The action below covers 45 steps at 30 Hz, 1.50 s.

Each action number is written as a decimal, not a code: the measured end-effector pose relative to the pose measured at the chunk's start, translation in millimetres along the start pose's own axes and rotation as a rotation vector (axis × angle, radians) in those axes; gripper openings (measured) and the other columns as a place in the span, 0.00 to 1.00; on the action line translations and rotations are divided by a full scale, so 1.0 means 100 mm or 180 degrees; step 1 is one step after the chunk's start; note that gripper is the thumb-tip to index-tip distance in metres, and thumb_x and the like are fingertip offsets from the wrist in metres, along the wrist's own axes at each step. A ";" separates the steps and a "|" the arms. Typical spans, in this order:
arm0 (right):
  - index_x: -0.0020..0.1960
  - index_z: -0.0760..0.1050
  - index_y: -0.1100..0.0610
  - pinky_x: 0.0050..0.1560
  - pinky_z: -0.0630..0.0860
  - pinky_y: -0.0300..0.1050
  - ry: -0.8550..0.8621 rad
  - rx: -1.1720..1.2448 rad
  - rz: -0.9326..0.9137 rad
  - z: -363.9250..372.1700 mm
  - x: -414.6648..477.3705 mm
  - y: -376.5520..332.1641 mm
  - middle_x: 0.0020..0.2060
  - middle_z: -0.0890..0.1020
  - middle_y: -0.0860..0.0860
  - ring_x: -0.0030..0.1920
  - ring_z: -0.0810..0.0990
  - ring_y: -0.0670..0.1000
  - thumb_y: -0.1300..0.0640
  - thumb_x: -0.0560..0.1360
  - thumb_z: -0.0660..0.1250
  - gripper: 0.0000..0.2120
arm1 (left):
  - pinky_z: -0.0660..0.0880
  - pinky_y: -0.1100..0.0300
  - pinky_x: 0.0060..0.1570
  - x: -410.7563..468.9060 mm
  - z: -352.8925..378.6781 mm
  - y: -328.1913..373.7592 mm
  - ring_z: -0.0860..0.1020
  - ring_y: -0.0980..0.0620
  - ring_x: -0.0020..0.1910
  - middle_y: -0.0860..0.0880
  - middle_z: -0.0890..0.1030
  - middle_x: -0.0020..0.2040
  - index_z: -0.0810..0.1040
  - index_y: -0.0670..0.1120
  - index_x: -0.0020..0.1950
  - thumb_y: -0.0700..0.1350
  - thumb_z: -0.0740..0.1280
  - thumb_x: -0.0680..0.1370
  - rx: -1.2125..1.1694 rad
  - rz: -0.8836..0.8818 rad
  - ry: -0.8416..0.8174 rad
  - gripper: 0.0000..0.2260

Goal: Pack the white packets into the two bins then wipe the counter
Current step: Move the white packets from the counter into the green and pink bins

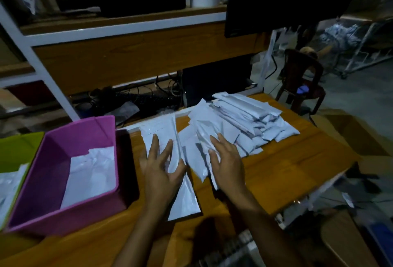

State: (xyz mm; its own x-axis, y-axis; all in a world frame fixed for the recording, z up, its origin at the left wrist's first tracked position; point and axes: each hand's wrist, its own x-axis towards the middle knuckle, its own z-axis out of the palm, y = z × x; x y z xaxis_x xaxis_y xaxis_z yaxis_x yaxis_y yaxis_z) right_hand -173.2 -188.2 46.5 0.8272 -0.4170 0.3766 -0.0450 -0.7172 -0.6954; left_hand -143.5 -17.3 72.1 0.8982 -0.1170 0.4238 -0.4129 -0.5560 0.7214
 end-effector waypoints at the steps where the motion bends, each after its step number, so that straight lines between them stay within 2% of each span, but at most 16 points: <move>1: 0.70 0.72 0.52 0.68 0.68 0.50 0.0051 0.0069 0.0007 -0.03 -0.17 -0.05 0.71 0.70 0.50 0.70 0.68 0.53 0.49 0.80 0.57 0.21 | 0.58 0.57 0.66 -0.14 -0.11 0.00 0.55 0.45 0.77 0.51 0.61 0.78 0.74 0.52 0.70 0.53 0.70 0.71 0.0011 -0.0015 0.0001 0.26; 5: 0.68 0.74 0.51 0.65 0.70 0.47 0.0234 0.0465 -0.0051 -0.03 -0.78 -0.25 0.70 0.72 0.48 0.69 0.69 0.49 0.46 0.79 0.57 0.20 | 0.55 0.52 0.68 -0.66 -0.50 -0.13 0.55 0.46 0.77 0.51 0.62 0.77 0.73 0.54 0.70 0.59 0.64 0.70 0.0134 -0.0121 0.0011 0.28; 8: 0.66 0.76 0.53 0.63 0.73 0.48 0.0276 0.0643 -0.0180 0.09 -1.13 -0.41 0.68 0.74 0.49 0.68 0.71 0.48 0.53 0.79 0.63 0.17 | 0.52 0.53 0.72 -0.84 -0.82 -0.25 0.57 0.46 0.77 0.48 0.63 0.77 0.74 0.52 0.69 0.59 0.64 0.71 0.0440 -0.0067 -0.0028 0.28; 11: 0.65 0.77 0.54 0.63 0.74 0.47 0.0243 0.0748 -0.0292 0.20 -1.31 -0.66 0.67 0.75 0.49 0.68 0.71 0.47 0.56 0.78 0.65 0.16 | 0.51 0.56 0.70 -0.92 -1.12 -0.34 0.57 0.43 0.77 0.49 0.62 0.77 0.74 0.52 0.70 0.61 0.64 0.70 0.0593 -0.0223 -0.0004 0.29; 18: 0.66 0.76 0.53 0.61 0.72 0.39 0.0198 0.0911 -0.0650 0.61 -1.12 -1.46 0.68 0.75 0.48 0.67 0.72 0.46 0.53 0.78 0.64 0.17 | 0.56 0.48 0.70 -0.65 -1.77 -0.59 0.60 0.38 0.75 0.45 0.66 0.76 0.76 0.49 0.68 0.60 0.63 0.70 0.0839 -0.0280 0.0414 0.29; 21: 0.68 0.73 0.50 0.60 0.68 0.34 -0.0005 0.0805 -0.0703 0.90 -0.90 -1.80 0.70 0.72 0.46 0.68 0.70 0.45 0.50 0.79 0.62 0.18 | 0.55 0.50 0.71 -0.34 -2.01 -0.86 0.58 0.40 0.75 0.46 0.65 0.76 0.75 0.51 0.69 0.61 0.63 0.70 0.0965 -0.0305 0.0444 0.30; 24: 0.70 0.71 0.48 0.61 0.65 0.32 -0.0173 0.0884 -0.0666 1.21 -0.65 -2.15 0.71 0.70 0.45 0.70 0.67 0.43 0.51 0.80 0.62 0.19 | 0.58 0.47 0.71 0.07 -2.20 -1.13 0.57 0.41 0.76 0.49 0.65 0.76 0.74 0.53 0.70 0.58 0.69 0.71 0.1079 -0.0413 0.0347 0.27; 26: 0.70 0.71 0.49 0.62 0.65 0.35 -0.0200 0.0876 -0.0625 1.43 -0.45 -2.36 0.72 0.70 0.46 0.70 0.66 0.45 0.52 0.80 0.63 0.18 | 0.60 0.45 0.70 0.38 -2.27 -1.33 0.60 0.40 0.74 0.48 0.66 0.76 0.74 0.53 0.70 0.58 0.69 0.72 0.1120 -0.0393 0.0256 0.26; 30: 0.71 0.70 0.52 0.68 0.66 0.45 -0.0429 0.0480 -0.0553 1.96 -0.01 -2.60 0.72 0.69 0.50 0.73 0.65 0.51 0.54 0.81 0.60 0.18 | 0.62 0.43 0.70 0.96 -2.21 -1.75 0.67 0.41 0.71 0.40 0.72 0.71 0.78 0.48 0.67 0.63 0.61 0.69 0.1293 -0.0290 -0.0084 0.31; 34: 0.75 0.61 0.53 0.71 0.65 0.55 -0.0741 -0.0169 -0.0409 2.55 0.26 -2.54 0.74 0.66 0.53 0.74 0.63 0.55 0.56 0.81 0.59 0.23 | 0.65 0.40 0.66 1.26 -1.95 -2.10 0.74 0.41 0.65 0.39 0.81 0.58 0.82 0.43 0.57 0.56 0.65 0.71 0.1576 -0.0062 -0.0307 0.22; 36: 0.76 0.59 0.53 0.72 0.62 0.59 -0.1113 -0.0578 -0.0327 2.78 0.30 -2.39 0.74 0.65 0.55 0.74 0.62 0.57 0.55 0.81 0.58 0.24 | 0.63 0.41 0.68 1.34 -1.81 -2.33 0.72 0.40 0.65 0.40 0.79 0.60 0.80 0.46 0.57 0.58 0.62 0.74 0.2063 -0.0134 -0.0798 0.20; 38: 0.75 0.60 0.53 0.73 0.58 0.61 -0.1807 -0.1142 -0.0192 2.91 0.29 -2.26 0.75 0.62 0.57 0.74 0.59 0.61 0.54 0.81 0.56 0.22 | 0.58 0.42 0.71 1.39 -1.71 -2.51 0.68 0.39 0.69 0.40 0.75 0.66 0.76 0.49 0.64 0.62 0.57 0.77 0.2582 -0.0473 -0.1659 0.23; 40: 0.74 0.59 0.53 0.70 0.58 0.63 -0.2458 -0.1563 -0.0216 2.97 0.25 -2.17 0.76 0.59 0.59 0.74 0.58 0.63 0.52 0.81 0.55 0.22 | 0.61 0.46 0.71 1.43 -1.65 -2.59 0.69 0.40 0.69 0.41 0.73 0.69 0.73 0.48 0.68 0.58 0.57 0.80 0.2589 -0.0696 -0.2551 0.22; 41: 0.75 0.57 0.54 0.70 0.58 0.64 -0.2666 -0.1654 -0.0260 2.99 0.23 -2.16 0.76 0.56 0.60 0.74 0.56 0.64 0.51 0.81 0.55 0.24 | 0.66 0.49 0.68 1.44 -1.64 -2.60 0.72 0.41 0.67 0.41 0.75 0.68 0.74 0.45 0.67 0.55 0.59 0.80 0.2492 -0.0788 -0.2935 0.20; 43: 0.78 0.48 0.54 0.72 0.53 0.64 -0.2993 -0.1796 -0.0302 3.01 0.22 -2.16 0.78 0.47 0.59 0.77 0.49 0.63 0.49 0.81 0.54 0.29 | 0.74 0.55 0.55 1.47 -1.63 -2.60 0.78 0.43 0.59 0.42 0.79 0.62 0.78 0.43 0.61 0.50 0.63 0.77 0.2611 -0.0775 -0.3543 0.17; 45: 0.79 0.42 0.52 0.73 0.48 0.63 -0.3220 -0.1902 -0.0255 3.02 0.26 -2.16 0.78 0.40 0.56 0.78 0.42 0.61 0.47 0.81 0.54 0.32 | 0.75 0.59 0.44 1.49 -1.61 -2.59 0.80 0.45 0.48 0.42 0.82 0.53 0.80 0.43 0.52 0.48 0.65 0.73 0.2895 -0.0771 -0.3856 0.12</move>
State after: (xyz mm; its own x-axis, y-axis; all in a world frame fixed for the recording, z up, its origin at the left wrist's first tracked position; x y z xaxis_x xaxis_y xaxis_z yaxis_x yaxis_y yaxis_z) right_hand 27.0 124.5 21.9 0.8954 0.0809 -0.4378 -0.0058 -0.9811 -0.1932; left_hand 73.0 242.2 36.6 0.6942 -0.2806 -0.6629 -0.4187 -0.9065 -0.0547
